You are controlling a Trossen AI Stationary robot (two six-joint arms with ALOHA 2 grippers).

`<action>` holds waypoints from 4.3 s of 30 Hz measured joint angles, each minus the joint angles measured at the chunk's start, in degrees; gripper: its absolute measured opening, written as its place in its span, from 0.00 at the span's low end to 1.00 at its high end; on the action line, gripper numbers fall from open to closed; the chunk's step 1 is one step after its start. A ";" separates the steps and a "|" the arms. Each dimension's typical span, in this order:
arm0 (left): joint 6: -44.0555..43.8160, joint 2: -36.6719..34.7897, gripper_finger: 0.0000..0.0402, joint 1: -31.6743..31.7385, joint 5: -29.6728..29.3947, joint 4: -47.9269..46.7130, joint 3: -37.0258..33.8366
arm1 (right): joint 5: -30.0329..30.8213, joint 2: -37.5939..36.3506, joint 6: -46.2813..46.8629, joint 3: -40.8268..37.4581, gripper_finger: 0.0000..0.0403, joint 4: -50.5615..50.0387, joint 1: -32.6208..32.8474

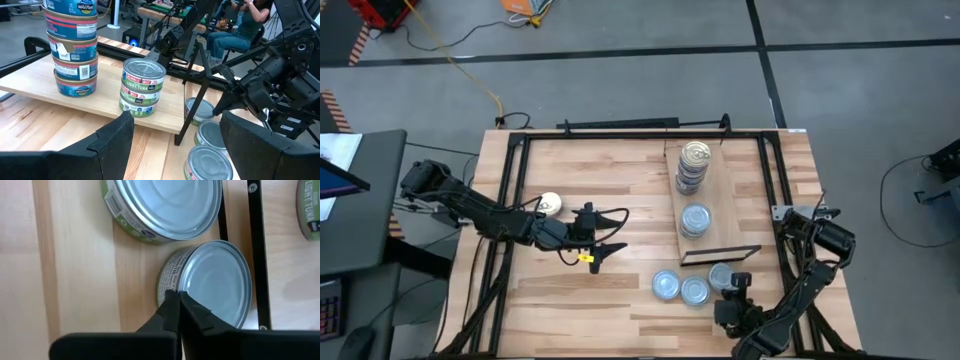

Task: Stack canned seafood by type on shelf
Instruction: Stack the green tuna can on top of the other green tuna can on the shelf

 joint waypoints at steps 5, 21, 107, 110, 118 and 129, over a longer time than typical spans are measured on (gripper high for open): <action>-0.22 0.00 0.70 -0.01 0.02 0.02 0.00 | -1.29 0.04 1.34 0.92 0.06 -0.47 0.41; -0.35 0.00 0.70 0.00 0.04 0.02 0.00 | -2.92 0.20 1.53 1.27 0.07 2.37 0.49; -0.33 0.02 0.70 -0.02 2.05 -0.56 -0.02 | -36.37 -17.14 -10.34 -9.05 0.69 -0.84 -9.35; -0.33 0.02 0.70 -0.02 2.05 -0.61 -0.02 | -36.38 -17.37 -9.97 -9.08 0.59 -0.38 -9.35; -0.22 0.02 0.70 -0.02 1.78 -0.60 -0.02 | -35.86 -23.59 -8.91 -9.08 0.40 0.21 -9.58; 0.38 0.02 0.70 -0.02 -0.21 -0.46 -0.02 | -12.51 -45.35 -6.52 -9.05 0.40 10.44 -12.80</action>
